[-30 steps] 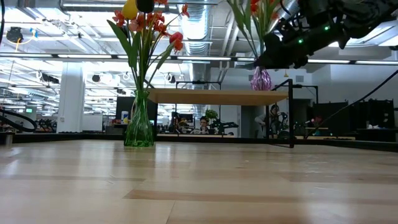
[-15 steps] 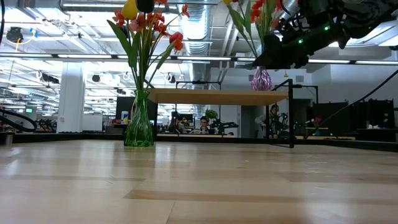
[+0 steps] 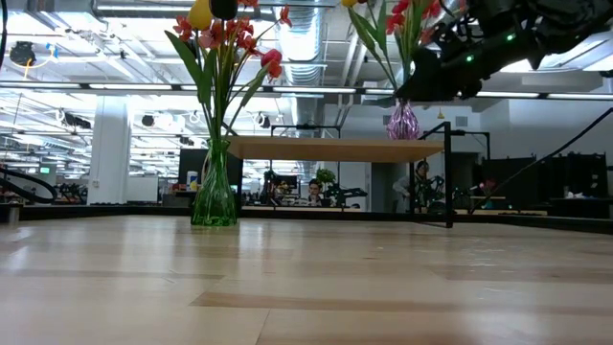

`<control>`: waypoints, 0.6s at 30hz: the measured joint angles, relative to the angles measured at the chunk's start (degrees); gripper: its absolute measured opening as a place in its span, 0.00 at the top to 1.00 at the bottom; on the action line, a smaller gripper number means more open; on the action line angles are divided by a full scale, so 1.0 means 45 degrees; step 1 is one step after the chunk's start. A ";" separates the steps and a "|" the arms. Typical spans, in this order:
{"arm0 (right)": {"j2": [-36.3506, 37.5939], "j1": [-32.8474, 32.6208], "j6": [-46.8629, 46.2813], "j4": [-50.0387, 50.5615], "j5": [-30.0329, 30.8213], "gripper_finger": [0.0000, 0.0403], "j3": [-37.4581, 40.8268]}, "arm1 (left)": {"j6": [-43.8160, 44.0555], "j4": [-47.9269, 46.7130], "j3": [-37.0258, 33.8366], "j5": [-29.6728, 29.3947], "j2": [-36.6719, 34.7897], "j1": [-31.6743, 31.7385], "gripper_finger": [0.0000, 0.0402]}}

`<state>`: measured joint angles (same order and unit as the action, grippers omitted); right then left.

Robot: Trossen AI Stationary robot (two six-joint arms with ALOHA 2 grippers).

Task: Pick and place flowers into a vace then onto a shelf
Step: Put the purple vase on the shelf, then put the green vase on the shelf

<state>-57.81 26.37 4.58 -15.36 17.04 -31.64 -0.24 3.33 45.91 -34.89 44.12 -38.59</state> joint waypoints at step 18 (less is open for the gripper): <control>0.1999 -0.1427 -0.0006 0.2780 -0.0096 0.36 0.0000 | -0.0054 0.0000 0.0000 0.0025 0.0000 0.0000 0.39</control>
<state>-48.81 19.95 4.55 -2.85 16.61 -31.64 -0.48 3.33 45.91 -34.78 44.12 -38.59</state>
